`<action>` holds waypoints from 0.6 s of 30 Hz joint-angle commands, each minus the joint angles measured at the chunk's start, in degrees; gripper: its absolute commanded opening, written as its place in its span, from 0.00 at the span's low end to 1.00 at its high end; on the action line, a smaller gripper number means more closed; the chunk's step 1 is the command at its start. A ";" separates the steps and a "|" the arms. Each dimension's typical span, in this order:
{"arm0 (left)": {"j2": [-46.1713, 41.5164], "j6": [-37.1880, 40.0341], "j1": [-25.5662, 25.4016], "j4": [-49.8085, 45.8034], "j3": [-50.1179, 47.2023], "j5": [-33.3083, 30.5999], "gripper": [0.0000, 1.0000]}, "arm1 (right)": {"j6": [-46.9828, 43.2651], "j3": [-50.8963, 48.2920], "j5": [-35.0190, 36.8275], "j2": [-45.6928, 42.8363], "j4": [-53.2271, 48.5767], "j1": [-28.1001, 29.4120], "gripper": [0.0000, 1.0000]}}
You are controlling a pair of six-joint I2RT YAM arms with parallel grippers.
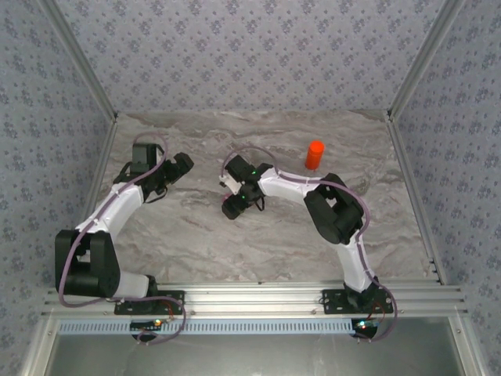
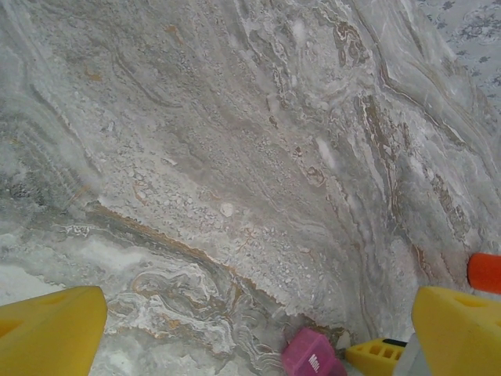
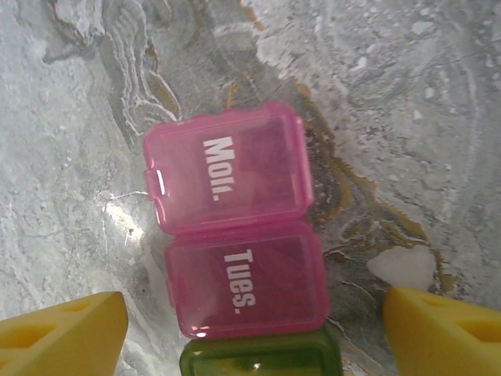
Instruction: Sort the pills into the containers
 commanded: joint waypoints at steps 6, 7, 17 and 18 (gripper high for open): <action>0.65 -2.17 0.29 1.19 -0.40 3.02 1.00 | -1.10 0.06 1.62 0.27 -1.89 -0.10 0.75; 0.67 -2.23 0.29 1.20 -0.39 3.09 1.00 | -1.05 -0.28 1.69 0.06 -1.72 -0.12 0.74; 2.02 -3.23 -0.32 1.79 0.08 4.59 1.00 | 1.63 -4.11 1.34 -3.31 0.84 -1.49 0.63; 2.14 -3.42 -0.54 1.69 0.29 4.76 1.00 | 2.13 -4.52 1.22 -3.70 1.15 -1.72 0.61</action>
